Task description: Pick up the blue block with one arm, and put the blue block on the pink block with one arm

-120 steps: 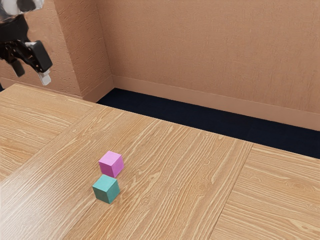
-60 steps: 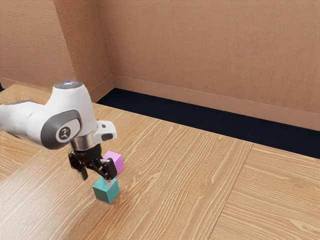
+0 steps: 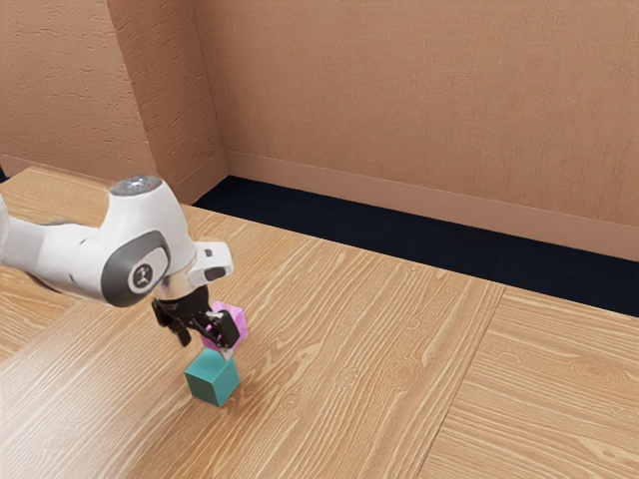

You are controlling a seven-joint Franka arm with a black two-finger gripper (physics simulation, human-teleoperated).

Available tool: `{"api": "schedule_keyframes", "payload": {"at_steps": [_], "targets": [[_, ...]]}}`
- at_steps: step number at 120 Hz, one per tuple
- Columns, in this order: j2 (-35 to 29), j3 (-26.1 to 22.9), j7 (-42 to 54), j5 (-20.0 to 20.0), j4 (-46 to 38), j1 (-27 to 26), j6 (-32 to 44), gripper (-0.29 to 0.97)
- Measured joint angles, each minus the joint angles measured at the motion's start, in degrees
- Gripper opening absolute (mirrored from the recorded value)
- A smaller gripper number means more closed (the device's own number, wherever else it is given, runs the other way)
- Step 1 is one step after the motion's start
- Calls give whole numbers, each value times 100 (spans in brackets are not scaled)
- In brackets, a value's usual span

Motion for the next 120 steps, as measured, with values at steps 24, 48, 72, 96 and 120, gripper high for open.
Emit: {"api": "schedule_keyframes", "payload": {"at_steps": [24,48,72,96,120], "targets": [[195,1,146,-398,20,-4,116,67],[358,34,-5,-491,57,-40,144,68],[417,45,-149,-240,123,-30,31,68],[448,44,-221,243,160,9,-93,68],[592,37,-235,349,167,60,-125,68]]}}
